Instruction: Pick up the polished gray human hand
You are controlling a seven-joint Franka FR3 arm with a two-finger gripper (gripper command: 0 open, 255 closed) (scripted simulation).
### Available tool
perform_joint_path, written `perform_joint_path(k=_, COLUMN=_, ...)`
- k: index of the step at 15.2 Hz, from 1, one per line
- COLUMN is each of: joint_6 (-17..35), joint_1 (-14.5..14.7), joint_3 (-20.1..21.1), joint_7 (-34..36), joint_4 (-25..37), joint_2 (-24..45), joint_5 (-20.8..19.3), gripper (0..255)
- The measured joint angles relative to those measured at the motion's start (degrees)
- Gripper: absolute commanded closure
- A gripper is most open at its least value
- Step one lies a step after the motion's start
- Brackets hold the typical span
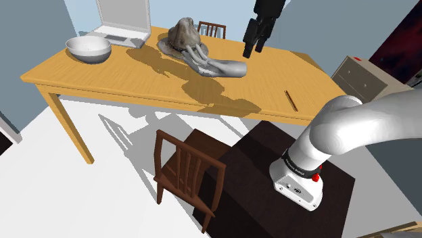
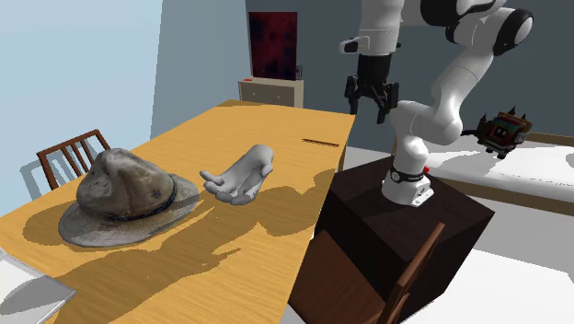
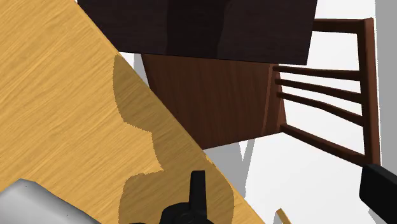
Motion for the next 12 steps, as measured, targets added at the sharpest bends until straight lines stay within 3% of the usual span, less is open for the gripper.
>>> perform_joint_path(k=3, joint_6=1.74, joint_1=0.09, joint_3=-1.64, joint_7=-3.13, joint_4=-0.38, joint_2=1.26, joint_5=-0.75, gripper=0)
perform_joint_path(k=12, joint_6=13.89, joint_1=1.62, joint_3=-12.66, joint_7=-26.41, joint_4=1.22, joint_2=14.34, joint_5=-3.23, gripper=0)
